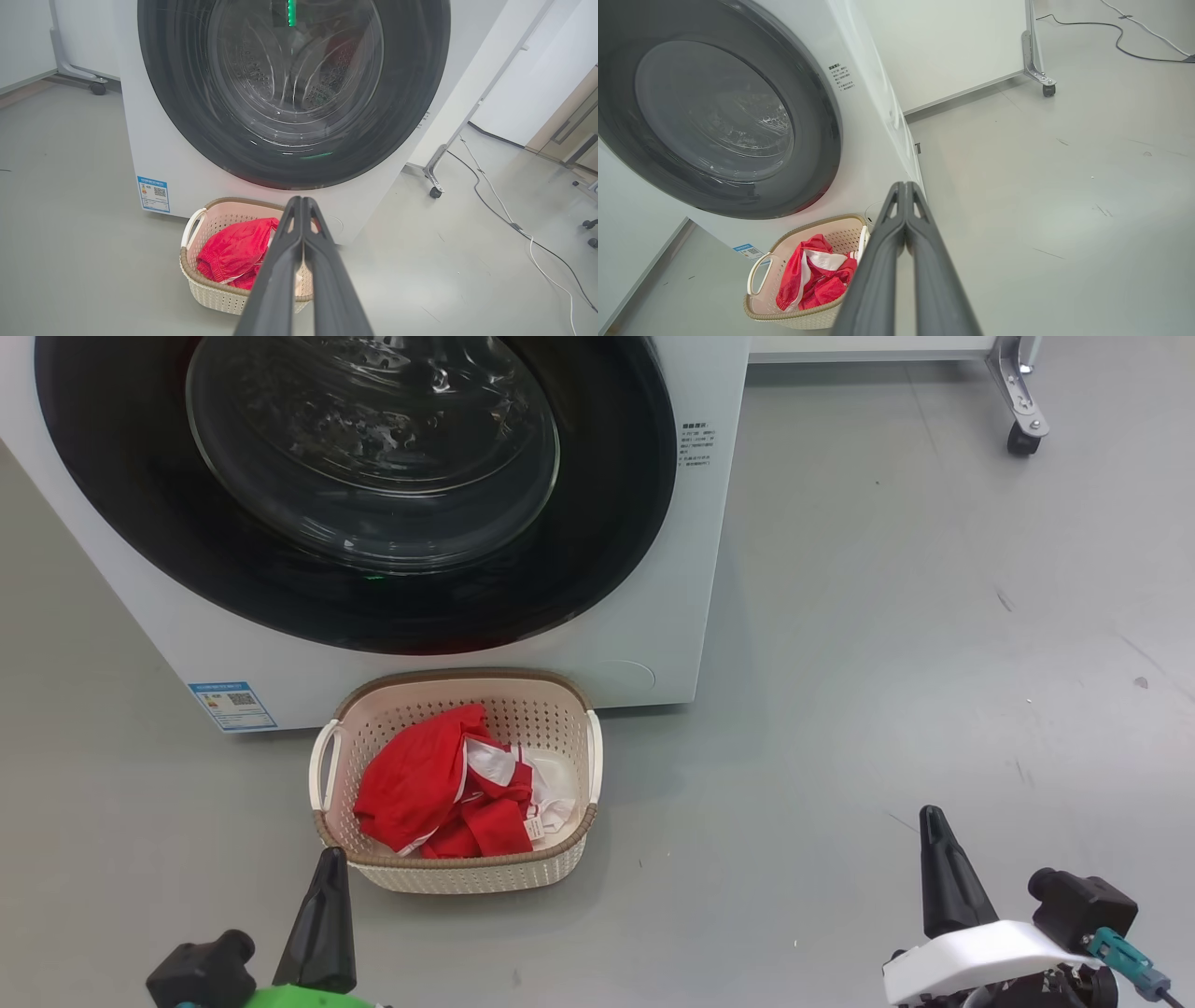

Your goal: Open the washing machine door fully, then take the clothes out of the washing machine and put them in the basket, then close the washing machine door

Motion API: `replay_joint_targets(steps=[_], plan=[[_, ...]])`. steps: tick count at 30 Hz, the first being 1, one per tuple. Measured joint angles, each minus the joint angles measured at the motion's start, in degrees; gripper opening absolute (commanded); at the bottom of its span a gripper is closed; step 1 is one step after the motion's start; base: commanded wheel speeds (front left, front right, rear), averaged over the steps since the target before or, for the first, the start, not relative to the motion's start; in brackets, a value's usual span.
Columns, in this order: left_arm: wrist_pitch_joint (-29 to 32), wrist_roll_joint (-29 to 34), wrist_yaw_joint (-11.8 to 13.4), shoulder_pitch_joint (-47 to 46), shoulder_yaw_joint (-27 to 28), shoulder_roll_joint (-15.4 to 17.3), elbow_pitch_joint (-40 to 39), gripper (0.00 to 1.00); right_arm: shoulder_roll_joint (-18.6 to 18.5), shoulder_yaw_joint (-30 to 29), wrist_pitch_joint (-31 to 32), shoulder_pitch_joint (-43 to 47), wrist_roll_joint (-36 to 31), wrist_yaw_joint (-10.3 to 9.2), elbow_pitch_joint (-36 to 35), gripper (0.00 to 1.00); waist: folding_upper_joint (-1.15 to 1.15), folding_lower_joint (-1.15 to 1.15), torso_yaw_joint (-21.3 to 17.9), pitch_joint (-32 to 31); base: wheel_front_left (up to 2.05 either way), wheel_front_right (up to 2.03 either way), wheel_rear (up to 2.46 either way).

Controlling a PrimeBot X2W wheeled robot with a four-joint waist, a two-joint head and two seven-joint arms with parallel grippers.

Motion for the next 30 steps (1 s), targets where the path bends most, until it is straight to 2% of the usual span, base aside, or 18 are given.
replay_joint_targets(steps=[30], plan=[[3.85,-18.87,-2.13,-1.92,3.81,0.71,3.24,0.0,-0.86,-4.07,4.56,-2.26,19.49,0.83,1.3,0.0,0.0,0.0,0.43,-0.93,0.0,0.0,0.0]])
